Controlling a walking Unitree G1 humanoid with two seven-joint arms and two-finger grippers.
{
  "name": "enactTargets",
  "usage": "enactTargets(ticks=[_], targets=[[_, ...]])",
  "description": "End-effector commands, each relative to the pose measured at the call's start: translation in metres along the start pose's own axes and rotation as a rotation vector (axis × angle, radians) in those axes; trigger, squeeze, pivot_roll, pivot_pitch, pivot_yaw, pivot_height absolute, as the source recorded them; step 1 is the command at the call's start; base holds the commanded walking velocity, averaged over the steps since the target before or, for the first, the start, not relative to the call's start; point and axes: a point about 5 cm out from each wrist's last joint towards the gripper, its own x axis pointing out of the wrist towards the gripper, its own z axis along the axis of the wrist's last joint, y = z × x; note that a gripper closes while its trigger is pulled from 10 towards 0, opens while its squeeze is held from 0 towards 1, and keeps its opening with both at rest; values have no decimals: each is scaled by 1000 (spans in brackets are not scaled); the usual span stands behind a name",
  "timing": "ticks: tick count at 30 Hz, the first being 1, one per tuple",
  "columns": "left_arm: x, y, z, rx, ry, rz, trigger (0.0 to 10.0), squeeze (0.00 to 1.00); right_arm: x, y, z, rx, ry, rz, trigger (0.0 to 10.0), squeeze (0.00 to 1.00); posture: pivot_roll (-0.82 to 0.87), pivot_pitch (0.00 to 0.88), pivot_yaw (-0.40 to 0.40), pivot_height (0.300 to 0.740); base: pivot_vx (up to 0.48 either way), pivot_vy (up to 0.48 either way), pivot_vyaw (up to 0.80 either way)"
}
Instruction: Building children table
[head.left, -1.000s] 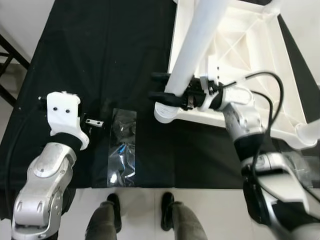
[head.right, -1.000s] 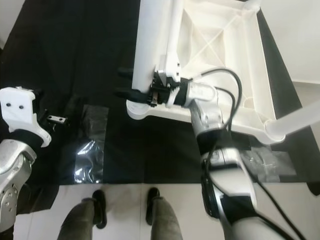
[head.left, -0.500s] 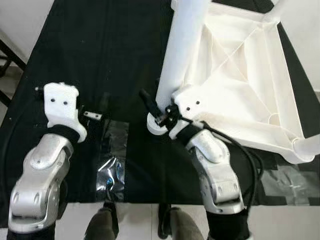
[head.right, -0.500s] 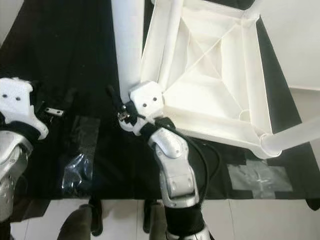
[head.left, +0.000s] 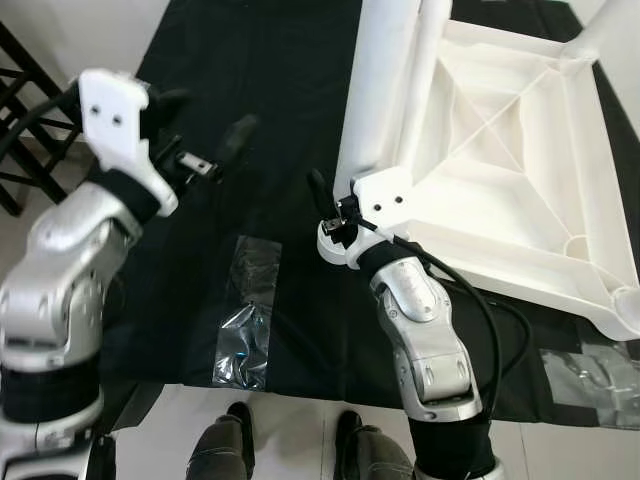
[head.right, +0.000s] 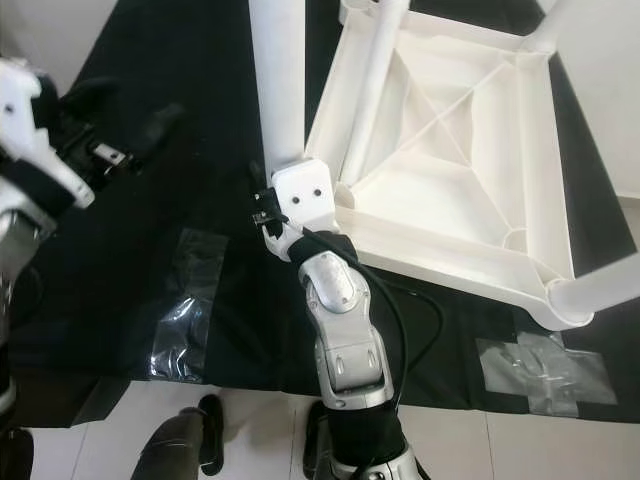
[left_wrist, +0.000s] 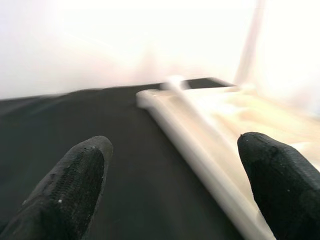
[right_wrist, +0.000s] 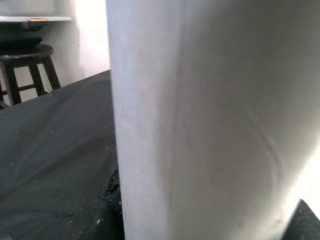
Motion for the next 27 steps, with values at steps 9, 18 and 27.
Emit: enactTargets(ticks=[9,18,27], targets=[[50,-24,23,-188,-41,-416,10000,0,-9,-2,-60,-69,299,-126,10000,0,83,246,-33,740,0,0,0],[73,-32,32,-276,-47,-561,10000,0,-4,-5,-65,-75,293,-171,10000,0,85,226,-19,740,0,0,0],[73,-36,27,-245,-5,-791,10000,1000,3,-9,-67,-50,290,-211,10000,0,80,203,-2,740,0,0,0]])
